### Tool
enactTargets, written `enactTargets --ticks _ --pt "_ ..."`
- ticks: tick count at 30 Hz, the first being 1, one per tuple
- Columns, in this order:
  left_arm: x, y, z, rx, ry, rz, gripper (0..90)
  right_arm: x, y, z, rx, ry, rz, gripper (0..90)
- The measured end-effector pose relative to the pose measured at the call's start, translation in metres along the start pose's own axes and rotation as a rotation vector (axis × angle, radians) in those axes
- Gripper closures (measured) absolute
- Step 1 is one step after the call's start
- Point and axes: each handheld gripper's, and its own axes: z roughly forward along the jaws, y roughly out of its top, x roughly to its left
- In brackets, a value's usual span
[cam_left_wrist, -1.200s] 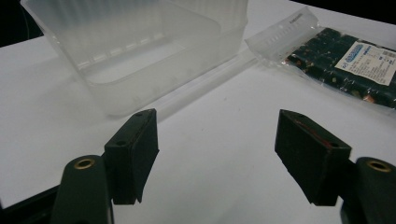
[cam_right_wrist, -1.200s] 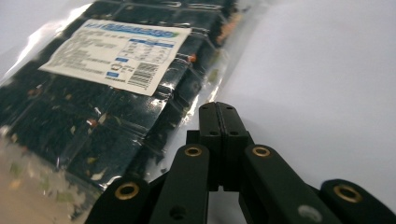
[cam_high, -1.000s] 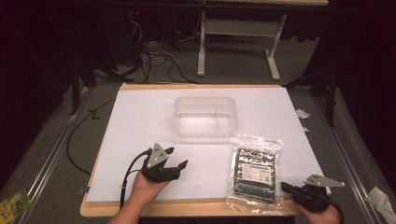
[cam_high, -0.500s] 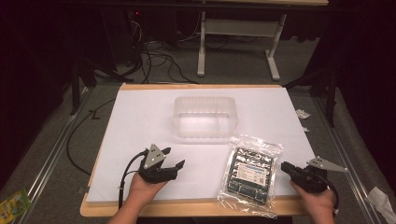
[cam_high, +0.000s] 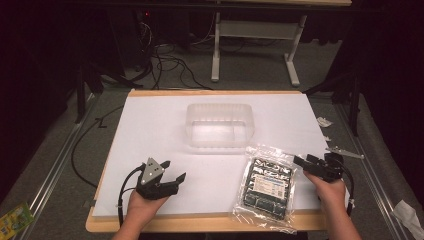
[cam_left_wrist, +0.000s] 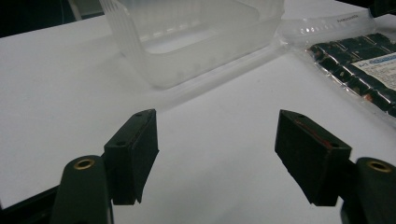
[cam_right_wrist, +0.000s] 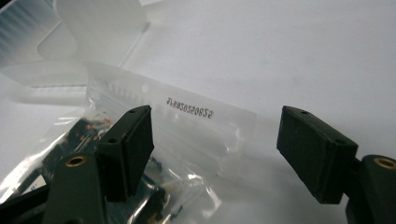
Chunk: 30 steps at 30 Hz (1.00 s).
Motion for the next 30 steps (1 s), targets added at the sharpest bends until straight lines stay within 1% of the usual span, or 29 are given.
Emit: enactTargets --ticks 2,3,6,7,10,11,12,13,14,15,17,18,19,20,22,23,24,25,26,30 --pt "0.000 0.000 0.000 0.000 0.002 -0.002 30.4 -0.003 0.003 0.010 0.021 0.017 0.025 27.7" --pt "0.000 0.000 0.000 0.002 0.002 -0.001 30.4 -0.003 0.003 0.010 0.021 0.017 0.025 27.7" --pt "-0.002 0.000 0.002 0.006 0.000 -0.001 30.4 -0.005 0.003 0.017 0.047 0.035 0.055 29.8" --pt "-0.002 0.000 0.003 0.007 0.000 0.002 30.4 -0.005 0.003 0.018 0.053 0.034 0.060 31.9" --pt "-0.003 0.000 0.005 0.011 -0.005 0.004 30.4 -0.007 0.002 0.018 0.064 0.068 0.091 37.7" --pt "-0.003 0.000 0.005 0.011 -0.005 0.004 30.4 -0.006 0.002 0.018 0.073 0.085 0.088 42.5" --pt "-0.003 0.000 0.005 0.011 -0.006 0.005 30.4 -0.006 0.001 0.019 0.079 0.088 0.084 45.4" --pt "-0.003 0.001 0.005 0.011 -0.007 0.005 30.4 -0.004 0.001 0.019 0.082 0.094 0.068 46.9" --pt "-0.003 0.001 0.005 0.011 -0.010 0.005 30.4 -0.002 0.000 0.018 0.083 0.088 0.057 50.0" --pt "-0.003 0.001 0.005 0.011 -0.012 0.004 30.4 -0.001 0.000 0.018 0.076 0.089 0.047 56.6" --pt "-0.004 0.000 0.006 0.014 -0.017 0.006 30.5 0.001 -0.001 0.017 0.079 0.088 0.030 63.4" --pt "-0.005 0.000 0.007 0.016 -0.019 0.006 30.4 0.002 -0.002 0.017 0.077 0.088 0.010 67.6" --pt "-0.005 0.000 0.008 0.018 -0.020 0.007 30.4 0.004 -0.002 0.017 0.077 0.087 0.006 70.3" --pt "-0.005 0.000 0.008 0.020 -0.023 0.005 30.5 0.005 -0.002 0.016 0.067 0.090 -0.009 73.9" --pt "-0.006 0.000 0.008 0.020 -0.024 0.009 30.5 0.007 -0.002 0.014 0.051 0.098 -0.016 81.8" --pt "-0.006 0.000 0.009 0.020 -0.025 0.006 30.5 0.009 -0.002 0.013 0.042 0.105 -0.035 86.8" --pt "-0.006 0.001 0.009 0.020 -0.027 0.003 30.5 0.011 -0.002 0.012 0.036 0.109 -0.042 89.5" --pt "-0.006 0.001 0.009 0.019 -0.028 0.002 30.5 0.012 -0.002 0.011 0.025 0.112 -0.062 90.0" --pt "-0.006 0.001 0.009 0.019 -0.029 0.001 30.5 0.014 -0.001 0.009 0.021 0.111 -0.064 90.0" --pt "-0.008 0.001 0.010 0.018 -0.033 -0.002 30.6 0.023 0.000 0.004 -0.023 0.112 -0.115 90.0"
